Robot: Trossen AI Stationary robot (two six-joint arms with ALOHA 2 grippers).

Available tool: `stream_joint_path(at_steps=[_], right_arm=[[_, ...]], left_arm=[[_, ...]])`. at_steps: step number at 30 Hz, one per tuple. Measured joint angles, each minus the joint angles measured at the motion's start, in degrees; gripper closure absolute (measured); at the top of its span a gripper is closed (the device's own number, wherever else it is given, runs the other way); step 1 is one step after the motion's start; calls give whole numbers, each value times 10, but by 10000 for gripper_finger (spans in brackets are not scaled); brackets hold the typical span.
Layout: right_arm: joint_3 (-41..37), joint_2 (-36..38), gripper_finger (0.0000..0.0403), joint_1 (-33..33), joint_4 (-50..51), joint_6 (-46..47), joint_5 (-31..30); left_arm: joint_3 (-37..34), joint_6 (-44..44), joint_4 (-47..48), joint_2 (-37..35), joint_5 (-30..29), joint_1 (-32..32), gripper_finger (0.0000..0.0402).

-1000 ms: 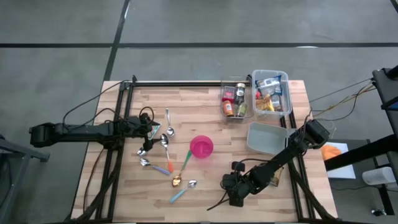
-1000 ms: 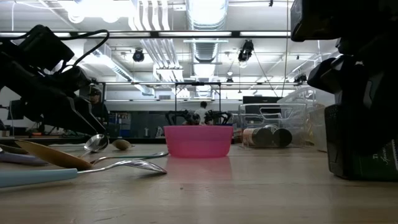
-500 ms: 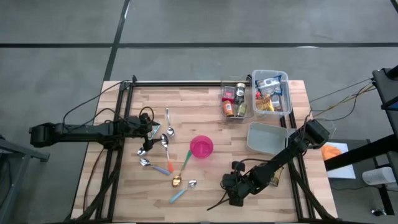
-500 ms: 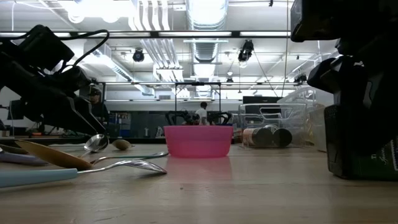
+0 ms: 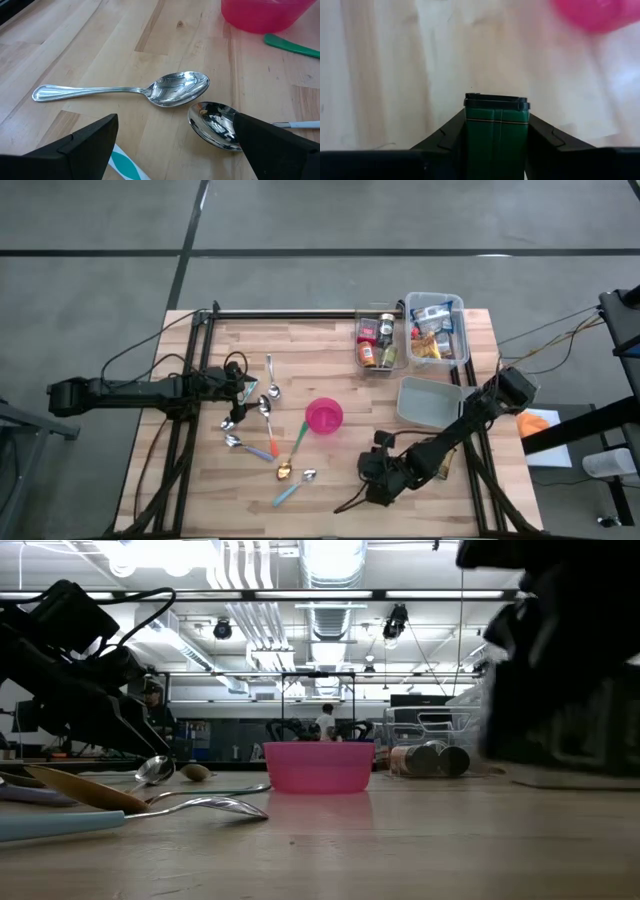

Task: Pick & Place Food Item
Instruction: Put the black seasoning can into the transparent bin

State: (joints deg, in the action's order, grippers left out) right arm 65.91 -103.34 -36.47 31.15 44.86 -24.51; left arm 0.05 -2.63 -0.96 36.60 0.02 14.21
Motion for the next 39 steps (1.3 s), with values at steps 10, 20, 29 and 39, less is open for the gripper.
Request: stream_joint_path(at_steps=[10, 20, 29, 39], right_arm=[[1, 92, 267, 16, 31, 2, -206], [1, 203, 267, 126, 55, 16, -325], [0, 253, 267, 298, 65, 17, -278], [-2, 205, 267, 453, 63, 20, -185]], left_arm=[[0, 0, 0, 0, 0, 0, 6], [0, 0, 0, 0, 0, 0, 6], [0, 0, 0, 0, 0, 0, 5], [0, 0, 0, 0, 0, 0, 5]])
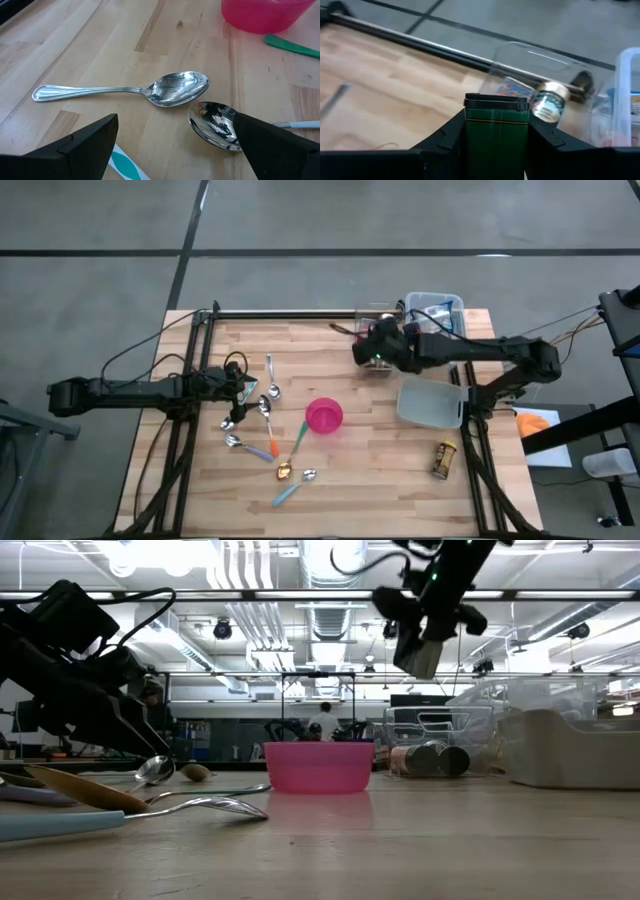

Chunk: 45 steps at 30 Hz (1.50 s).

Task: Pick & Place Food Item
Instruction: Put the black seasoning can into the transparent bin, then put the yellow seasoning can into the transparent bin

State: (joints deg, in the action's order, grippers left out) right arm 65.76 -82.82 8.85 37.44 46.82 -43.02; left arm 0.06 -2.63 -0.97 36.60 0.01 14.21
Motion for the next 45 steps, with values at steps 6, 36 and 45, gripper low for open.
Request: stream_joint_path(at_steps=[6, 36, 45], right_arm=[[0, -46, 267, 51, 0, 38, 20], [1, -143, 209, 93, 28, 82, 69], [1, -142, 148, 93, 27, 89, 69]], left_arm=[[0, 0, 0, 0, 0, 0, 5], [0, 0, 0, 0, 0, 0, 6], [0, 0, 0, 0, 0, 0, 6]])
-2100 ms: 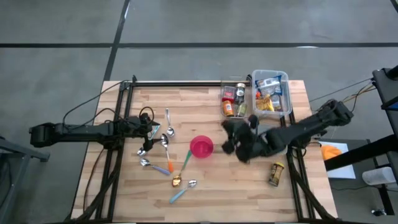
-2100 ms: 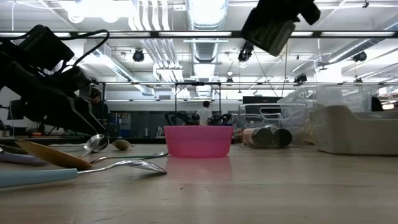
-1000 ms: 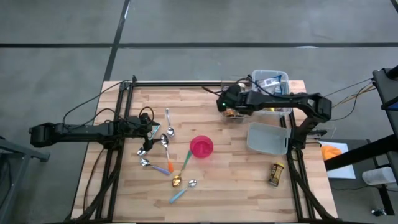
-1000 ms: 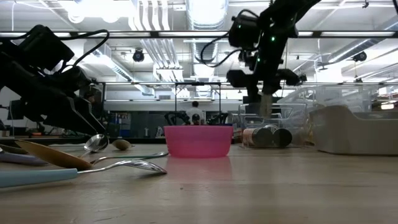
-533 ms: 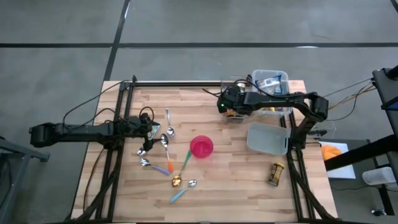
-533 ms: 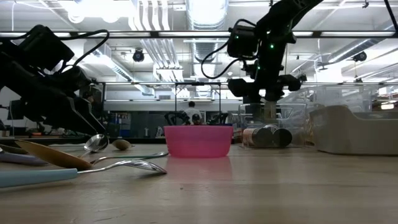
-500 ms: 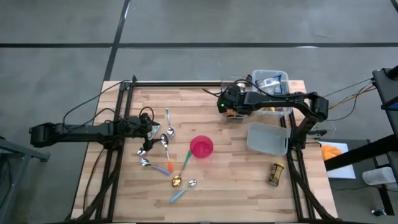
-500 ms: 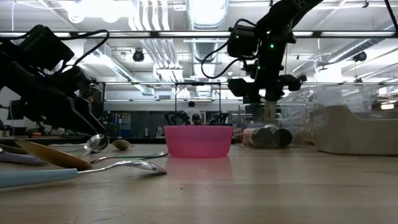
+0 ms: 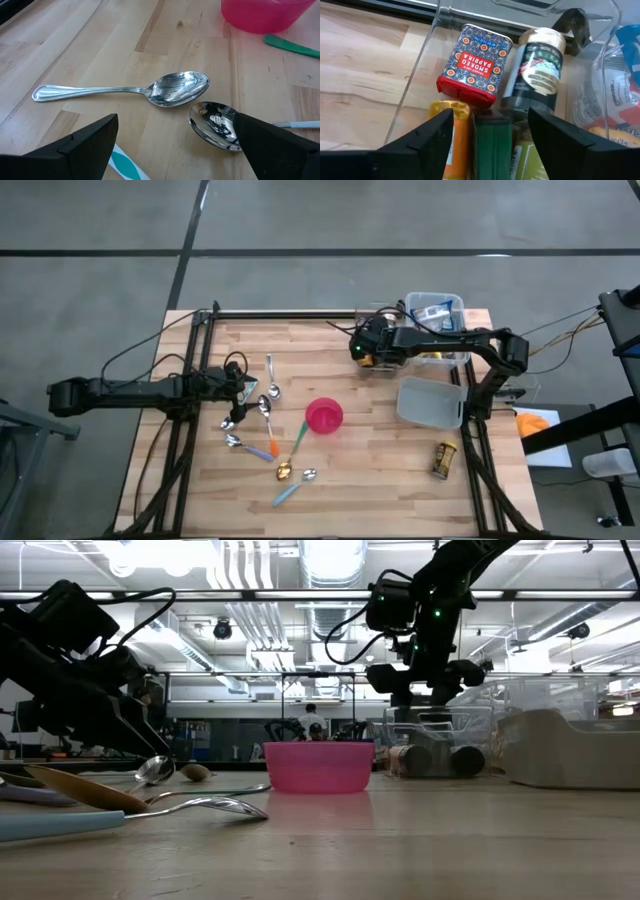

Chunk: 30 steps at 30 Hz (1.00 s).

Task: Pick & Place Food Item
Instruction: Put the yellow seasoning can into the transparent bin

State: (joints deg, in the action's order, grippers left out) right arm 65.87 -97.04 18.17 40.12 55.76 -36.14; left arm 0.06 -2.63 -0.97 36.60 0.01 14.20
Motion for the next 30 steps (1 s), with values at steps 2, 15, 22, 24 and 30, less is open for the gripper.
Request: stream_joint_path(at_steps=[2, 15, 22, 24, 30], right_arm=[[0, 0, 145, 0, 0, 0, 0], [3, 19, 145, -9, -1, 1, 17], [3, 60, 145, -54, -1, -2, 21], [3, 76, 145, -72, -1, -5, 19], [3, 117, 145, -144, -1, -28, 16]], left_arm=[[0, 0, 0, 0, 0, 0, 6], [0, 0, 0, 0, 0, 0, 6], [0, 0, 0, 0, 0, 0, 6], [0, 0, 0, 0, 0, 0, 6], [0, 0, 0, 0, 0, 0, 6]])
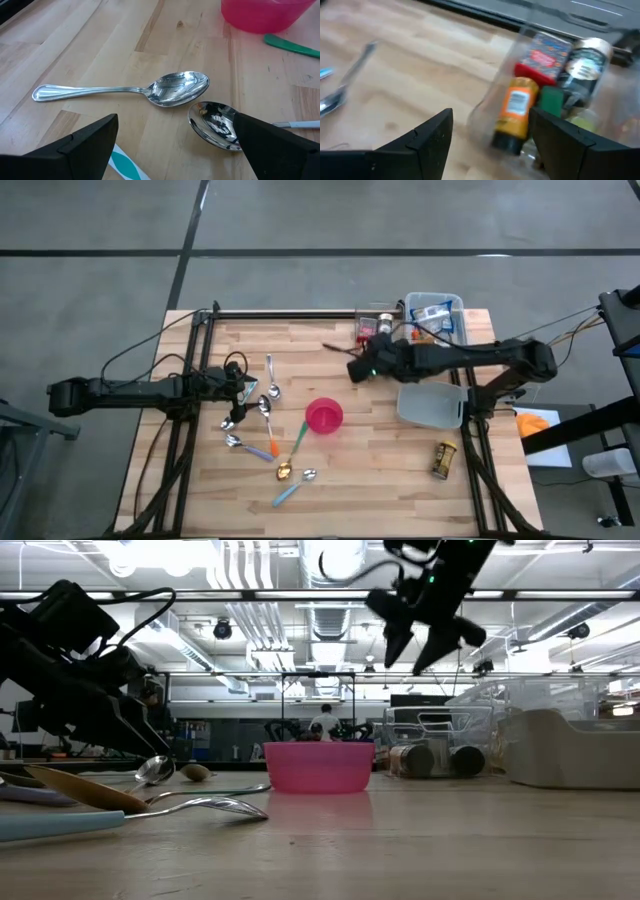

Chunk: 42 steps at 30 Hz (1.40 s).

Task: Pick & Place Food Item
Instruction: Put the yellow seasoning can into the transparent bin

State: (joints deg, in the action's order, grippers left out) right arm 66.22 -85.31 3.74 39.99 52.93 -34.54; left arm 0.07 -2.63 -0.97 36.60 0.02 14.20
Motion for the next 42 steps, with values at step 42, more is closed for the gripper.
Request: stream_joint_path(at_steps=[42], right_arm=[[1, 61, 145, -493, 334, 867, 338]], left_arm=[[0, 0, 0, 0, 0, 0, 5]])
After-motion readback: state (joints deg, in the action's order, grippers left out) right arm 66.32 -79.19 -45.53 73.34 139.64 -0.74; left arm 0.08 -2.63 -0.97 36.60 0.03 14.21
